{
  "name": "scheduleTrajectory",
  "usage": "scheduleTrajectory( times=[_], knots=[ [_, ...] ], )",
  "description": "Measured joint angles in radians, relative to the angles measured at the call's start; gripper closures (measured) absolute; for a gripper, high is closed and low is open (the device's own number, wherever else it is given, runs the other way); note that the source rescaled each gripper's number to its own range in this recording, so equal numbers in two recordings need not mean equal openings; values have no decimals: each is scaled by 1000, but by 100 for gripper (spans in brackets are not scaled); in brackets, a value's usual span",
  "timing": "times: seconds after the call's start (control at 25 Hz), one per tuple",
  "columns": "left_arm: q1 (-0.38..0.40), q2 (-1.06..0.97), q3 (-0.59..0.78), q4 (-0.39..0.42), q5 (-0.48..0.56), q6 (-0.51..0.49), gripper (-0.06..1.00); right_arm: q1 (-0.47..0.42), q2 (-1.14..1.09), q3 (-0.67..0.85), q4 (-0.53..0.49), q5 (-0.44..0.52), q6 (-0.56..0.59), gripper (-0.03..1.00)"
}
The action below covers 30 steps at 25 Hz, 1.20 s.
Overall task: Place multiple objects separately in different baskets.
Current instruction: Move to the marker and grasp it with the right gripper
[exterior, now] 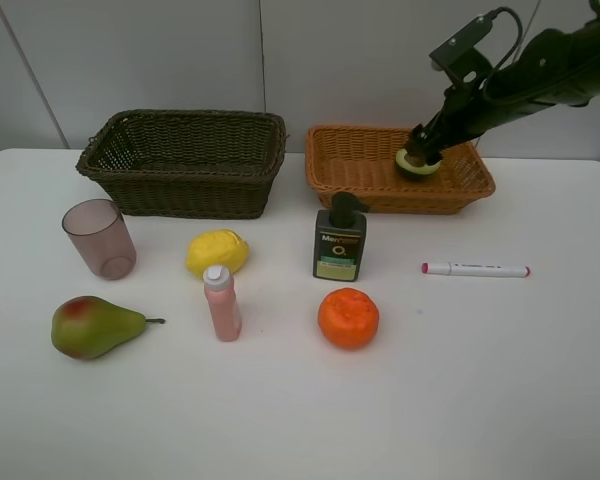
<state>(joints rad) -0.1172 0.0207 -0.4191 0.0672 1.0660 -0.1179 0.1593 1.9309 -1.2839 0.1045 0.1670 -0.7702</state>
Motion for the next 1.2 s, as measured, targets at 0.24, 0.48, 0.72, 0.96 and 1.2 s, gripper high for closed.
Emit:
scheduleTrajectory(
  times=[0.24, 0.48, 0.72, 0.96, 1.2],
  knots=[
    [0, 0, 0, 0, 0, 0, -5, 0, -97, 0, -37, 224, 0, -2],
    [0, 0, 0, 0, 0, 0, -5, 0, -135, 0, -178, 491, 0, -2],
    [0, 0, 0, 0, 0, 0, -5, 0, -135, 37, -221, 573, 0, -2],
    [0, 0, 0, 0, 0, 0, -5, 0, -135, 171, -249, 498, 0, -2],
    [0, 0, 0, 0, 0, 0, -5, 0, -135, 281, -271, 396, 0, -2]
  ],
)
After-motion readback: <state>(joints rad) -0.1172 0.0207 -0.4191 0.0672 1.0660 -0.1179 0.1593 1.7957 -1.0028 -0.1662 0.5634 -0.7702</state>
